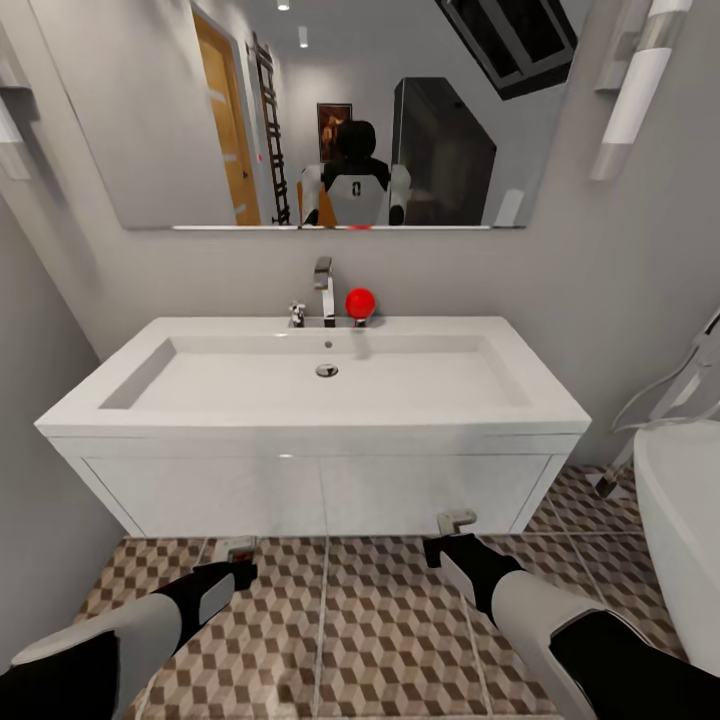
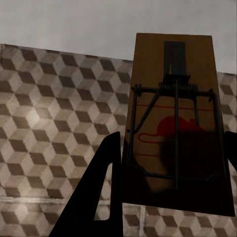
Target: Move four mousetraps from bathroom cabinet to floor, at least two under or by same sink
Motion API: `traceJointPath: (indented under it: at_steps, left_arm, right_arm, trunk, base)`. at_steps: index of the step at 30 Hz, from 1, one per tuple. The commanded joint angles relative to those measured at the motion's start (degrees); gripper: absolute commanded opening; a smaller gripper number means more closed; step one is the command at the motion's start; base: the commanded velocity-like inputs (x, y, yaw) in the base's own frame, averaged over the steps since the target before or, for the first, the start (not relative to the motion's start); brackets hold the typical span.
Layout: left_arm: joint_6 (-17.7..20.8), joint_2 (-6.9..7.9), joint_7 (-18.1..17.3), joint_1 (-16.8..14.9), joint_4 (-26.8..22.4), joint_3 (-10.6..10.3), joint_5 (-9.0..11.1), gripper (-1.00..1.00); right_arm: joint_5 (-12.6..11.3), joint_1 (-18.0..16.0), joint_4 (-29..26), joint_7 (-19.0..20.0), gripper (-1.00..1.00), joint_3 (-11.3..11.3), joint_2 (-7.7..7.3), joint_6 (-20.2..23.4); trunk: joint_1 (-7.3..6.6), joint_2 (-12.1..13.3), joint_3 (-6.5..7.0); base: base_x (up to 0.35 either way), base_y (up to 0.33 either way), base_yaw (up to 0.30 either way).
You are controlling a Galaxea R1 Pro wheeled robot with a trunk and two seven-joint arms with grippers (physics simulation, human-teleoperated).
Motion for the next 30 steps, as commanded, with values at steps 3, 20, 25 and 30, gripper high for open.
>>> traceJointPath:
  at_steps: [3, 20, 25, 30]
  left_arm:
    - [0.23, 0.26, 0.58, 0.04, -0.27, -0.39, 0.25, -1.00]
    - [0.21, 0.32, 0.57, 0.08, -0.17, -0.39, 0.27, -1.00]
    - [0.21, 0.31, 0.57, 0.08, -0.19, -0.39, 0.26, -1.00]
    - [0.23, 0.25, 0.57, 0.08, -0.26, -0.39, 0.19, -1.00]
  right_arm:
    - [-0.61, -0.02, -0.10, -0.15, -1.00, 0.47, -0.08, 0.08]
    - [-0.57, -0.02, -0.10, -0.15, -1.00, 0.47, -0.39, 0.08]
    - [-0.57, -0.02, -0.10, -0.14, -1.00, 0.47, -0.38, 0.01]
    - [-0.61, 0.14, -0.10, -0.14, -1.00, 0.47, -0.33, -1.54]
  trunk:
    - [0.66, -1.24, -0.59]
    - [4.39, -8.06, -3.64]
    - [5.49, -10.07, -4.54]
    - [6.59, -12.07, -5.44]
  base:
    - [0.000, 0.000, 0.000]
    - [0.000, 0.000, 0.000]
    - [0.000, 0.000, 0.000]
    - [0.000, 0.000, 0.000]
